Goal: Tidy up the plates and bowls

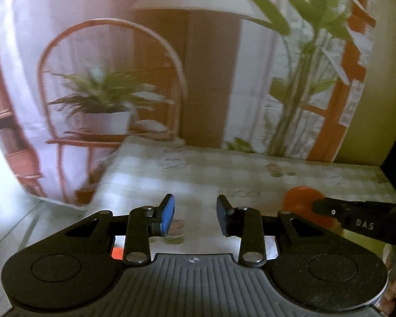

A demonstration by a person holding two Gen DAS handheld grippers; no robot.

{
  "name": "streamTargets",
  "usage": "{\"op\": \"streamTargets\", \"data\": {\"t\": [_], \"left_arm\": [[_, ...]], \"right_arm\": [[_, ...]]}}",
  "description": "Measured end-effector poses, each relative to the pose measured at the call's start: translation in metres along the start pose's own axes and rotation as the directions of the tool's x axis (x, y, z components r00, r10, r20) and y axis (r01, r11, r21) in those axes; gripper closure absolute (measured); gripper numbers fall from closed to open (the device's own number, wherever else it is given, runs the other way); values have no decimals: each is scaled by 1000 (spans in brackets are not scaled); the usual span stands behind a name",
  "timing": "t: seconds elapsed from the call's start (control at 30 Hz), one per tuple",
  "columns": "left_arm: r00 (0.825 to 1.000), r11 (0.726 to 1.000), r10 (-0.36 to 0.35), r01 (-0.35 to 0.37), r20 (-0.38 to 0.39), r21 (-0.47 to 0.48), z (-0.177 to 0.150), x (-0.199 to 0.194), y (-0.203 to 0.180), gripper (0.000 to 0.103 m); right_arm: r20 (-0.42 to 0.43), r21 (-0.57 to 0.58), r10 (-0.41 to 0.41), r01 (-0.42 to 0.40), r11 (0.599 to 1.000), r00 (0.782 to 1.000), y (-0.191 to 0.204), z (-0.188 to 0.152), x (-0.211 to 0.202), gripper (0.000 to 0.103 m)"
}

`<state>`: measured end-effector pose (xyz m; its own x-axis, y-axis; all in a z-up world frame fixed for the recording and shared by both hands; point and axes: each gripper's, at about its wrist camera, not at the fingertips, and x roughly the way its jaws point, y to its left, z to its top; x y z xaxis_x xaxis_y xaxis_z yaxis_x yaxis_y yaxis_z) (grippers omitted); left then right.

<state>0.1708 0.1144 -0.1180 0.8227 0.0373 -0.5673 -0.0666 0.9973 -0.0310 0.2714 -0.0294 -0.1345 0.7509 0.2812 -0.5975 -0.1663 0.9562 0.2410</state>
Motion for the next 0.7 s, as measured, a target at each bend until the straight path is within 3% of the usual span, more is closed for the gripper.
{"op": "streamTargets", "data": {"t": [0.3,0.53,0.7], "left_arm": [[996,994,93,-94,-20,-55,-18,-17,66,66],[991,984,123,-128,-52,-123,-34,-13,111,62],[988,979,128,-140,-82,-151,-47,-2,123,59]], "right_arm": [[-54,-61,62,-65,996,997,63,-14,25,86],[-94,-116,94,-104,988,991,101,-18,48,86],[-131,-155,112,-132,979,985,122,-24,64,86]]}}
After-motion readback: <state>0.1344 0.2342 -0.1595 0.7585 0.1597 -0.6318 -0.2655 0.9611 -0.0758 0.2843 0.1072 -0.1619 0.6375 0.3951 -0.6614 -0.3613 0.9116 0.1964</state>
